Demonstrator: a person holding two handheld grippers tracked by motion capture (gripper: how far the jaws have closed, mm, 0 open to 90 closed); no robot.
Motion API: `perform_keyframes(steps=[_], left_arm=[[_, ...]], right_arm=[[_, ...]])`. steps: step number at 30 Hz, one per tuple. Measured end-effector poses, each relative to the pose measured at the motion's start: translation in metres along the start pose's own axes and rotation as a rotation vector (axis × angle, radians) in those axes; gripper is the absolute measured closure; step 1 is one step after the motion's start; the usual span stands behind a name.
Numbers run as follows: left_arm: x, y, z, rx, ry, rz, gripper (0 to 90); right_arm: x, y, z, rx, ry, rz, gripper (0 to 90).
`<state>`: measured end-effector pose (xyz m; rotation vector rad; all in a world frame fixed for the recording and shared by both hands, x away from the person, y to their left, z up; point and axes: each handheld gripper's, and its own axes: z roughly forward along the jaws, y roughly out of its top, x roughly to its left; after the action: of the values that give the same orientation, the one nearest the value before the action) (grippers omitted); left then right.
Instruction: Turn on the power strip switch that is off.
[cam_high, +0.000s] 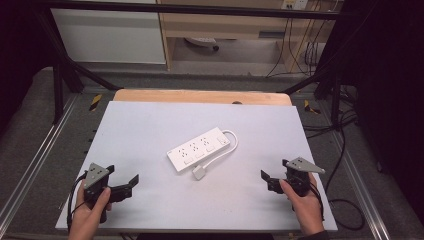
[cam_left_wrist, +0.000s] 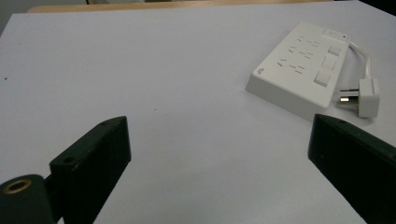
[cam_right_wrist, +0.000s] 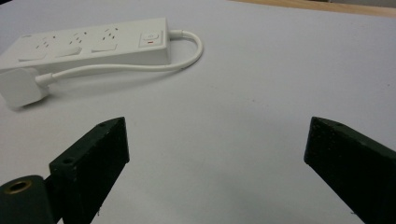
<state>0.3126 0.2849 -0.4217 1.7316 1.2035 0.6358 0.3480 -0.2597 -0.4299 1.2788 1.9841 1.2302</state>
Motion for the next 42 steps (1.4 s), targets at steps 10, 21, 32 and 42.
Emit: perform_keyframes(steps=[10,21,32,42], left_arm=[[0.002,-0.001,-0.002,-0.001,0.0,-0.003,6.1],[0.003,-0.002,-0.001,0.002,-0.003,0.006,6.1],[0.006,-0.002,-0.002,0.003,0.006,0.005,6.1],[0.009,-0.003,-0.003,0.003,-0.018,-0.053,6.6]], right_arm=[[0.011,0.025,-0.009,-0.029,0.044,-0.015,7.4],[0.027,0.064,-0.007,-0.062,0.128,-0.025,5.5],[0.039,0.095,0.0,-0.068,0.168,-0.059,4.8],[0.041,0.123,0.002,-0.094,0.171,-0.066,3.1]])
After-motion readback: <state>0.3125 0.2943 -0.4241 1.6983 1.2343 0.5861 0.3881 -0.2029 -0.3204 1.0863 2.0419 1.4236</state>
